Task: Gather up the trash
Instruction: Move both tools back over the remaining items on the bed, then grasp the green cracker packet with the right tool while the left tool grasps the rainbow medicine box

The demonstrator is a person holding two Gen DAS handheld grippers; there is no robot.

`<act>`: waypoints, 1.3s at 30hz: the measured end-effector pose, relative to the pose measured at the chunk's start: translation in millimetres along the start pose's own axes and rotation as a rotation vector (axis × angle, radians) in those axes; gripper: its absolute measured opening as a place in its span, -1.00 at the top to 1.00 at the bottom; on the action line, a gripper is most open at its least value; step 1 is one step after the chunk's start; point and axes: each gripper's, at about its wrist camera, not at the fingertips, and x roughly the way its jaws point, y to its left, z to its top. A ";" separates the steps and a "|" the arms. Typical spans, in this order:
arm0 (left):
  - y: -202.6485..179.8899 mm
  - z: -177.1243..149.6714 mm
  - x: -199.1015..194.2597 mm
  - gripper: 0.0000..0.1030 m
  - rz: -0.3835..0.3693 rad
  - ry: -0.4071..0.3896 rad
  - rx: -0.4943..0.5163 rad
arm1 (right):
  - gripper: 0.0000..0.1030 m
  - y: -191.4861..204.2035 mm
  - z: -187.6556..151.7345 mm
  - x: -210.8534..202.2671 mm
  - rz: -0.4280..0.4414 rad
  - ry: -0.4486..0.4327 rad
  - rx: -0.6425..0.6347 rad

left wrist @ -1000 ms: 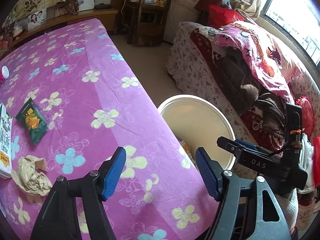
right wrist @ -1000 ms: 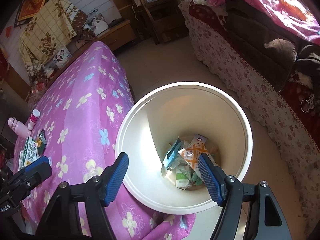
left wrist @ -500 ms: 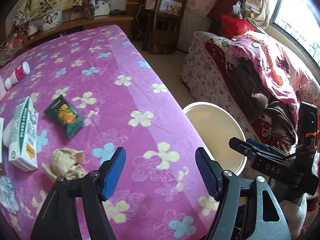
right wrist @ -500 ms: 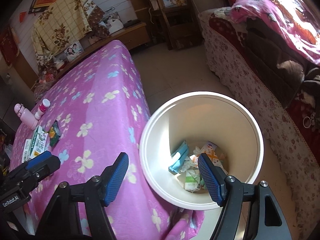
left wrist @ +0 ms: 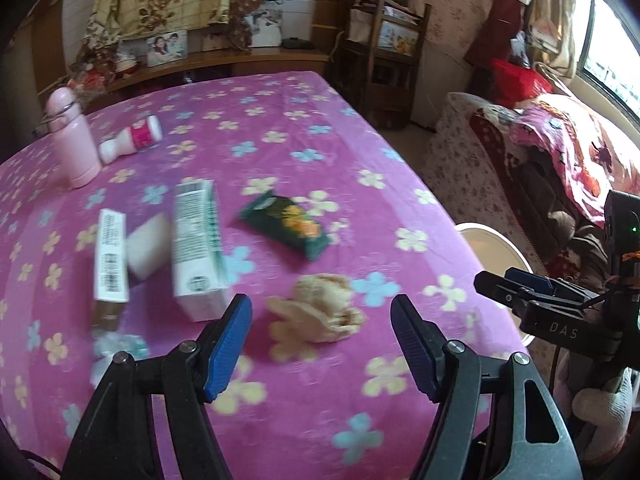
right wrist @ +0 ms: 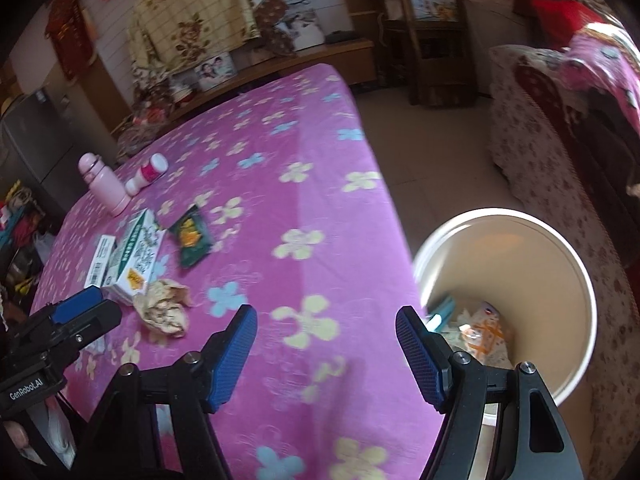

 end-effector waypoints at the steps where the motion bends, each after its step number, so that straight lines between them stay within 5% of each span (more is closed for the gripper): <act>1: 9.7 -0.6 -2.9 -0.41 0.010 -0.001 -0.010 | -0.46 7.9 1.5 3.7 0.009 0.005 -0.009; 13: 138.1 -8.3 -19.5 -0.41 0.108 0.017 -0.191 | -0.46 83.1 26.2 54.8 0.084 0.061 -0.136; 21: 189.3 -2.0 10.3 -0.41 0.006 0.052 -0.362 | -0.46 118.8 49.8 82.5 0.117 0.081 -0.221; 32: 202.6 5.2 55.0 -0.43 -0.080 0.089 -0.467 | -0.46 145.4 73.7 118.7 0.086 0.085 -0.310; 39: 193.0 8.0 58.4 -0.45 -0.068 0.071 -0.411 | -0.45 148.2 71.1 139.2 0.069 0.084 -0.326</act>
